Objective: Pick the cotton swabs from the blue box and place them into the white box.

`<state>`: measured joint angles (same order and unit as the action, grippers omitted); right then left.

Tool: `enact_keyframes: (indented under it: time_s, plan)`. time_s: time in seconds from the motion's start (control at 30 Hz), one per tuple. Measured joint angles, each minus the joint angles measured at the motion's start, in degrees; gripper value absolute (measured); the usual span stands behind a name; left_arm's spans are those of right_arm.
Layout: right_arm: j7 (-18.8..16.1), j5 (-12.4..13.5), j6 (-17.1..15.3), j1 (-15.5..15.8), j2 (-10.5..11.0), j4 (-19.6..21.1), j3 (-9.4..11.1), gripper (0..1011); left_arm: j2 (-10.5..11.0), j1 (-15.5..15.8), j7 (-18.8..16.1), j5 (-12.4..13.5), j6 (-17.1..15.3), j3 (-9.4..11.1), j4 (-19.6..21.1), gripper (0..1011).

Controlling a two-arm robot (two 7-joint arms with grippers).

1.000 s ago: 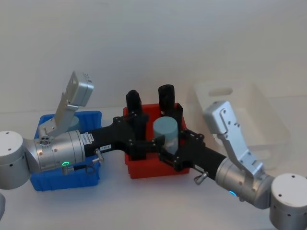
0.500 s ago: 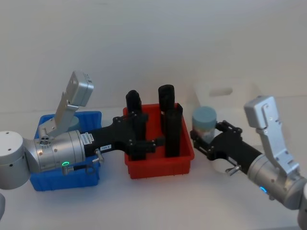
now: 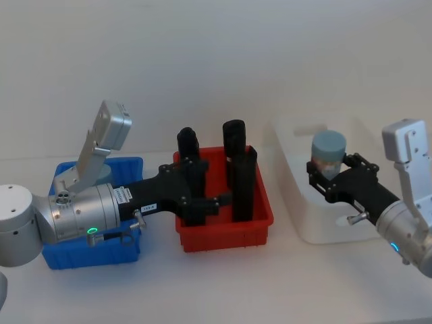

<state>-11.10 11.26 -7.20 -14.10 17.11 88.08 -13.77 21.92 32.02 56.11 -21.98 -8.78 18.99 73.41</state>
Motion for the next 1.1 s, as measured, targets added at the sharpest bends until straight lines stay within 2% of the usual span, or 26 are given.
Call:
enact_keyframes:
  time_s: [0.4,0.9,1.03,1.1]
  plan:
    - [1.01,0.38,0.84,-4.19,-1.17,-7.42,0.80,641,0.00,0.00,0.00,0.00,0.00,0.00,0.00,1004]
    - [-2.52,0.36,1.67,-9.73,-3.35,-18.69,0.34,642,0.00,0.00,0.00,0.00,0.00,0.00,0.00,1004]
    - [-3.34,0.12,1.92,-11.08,-3.95,-21.38,0.09,709,0.00,0.00,0.00,0.00,0.00,0.00,0.00,1004]
    - [-3.51,0.04,1.98,-11.39,-4.08,-22.03,0.05,783,0.00,0.00,0.00,0.00,0.00,0.00,0.00,1004]
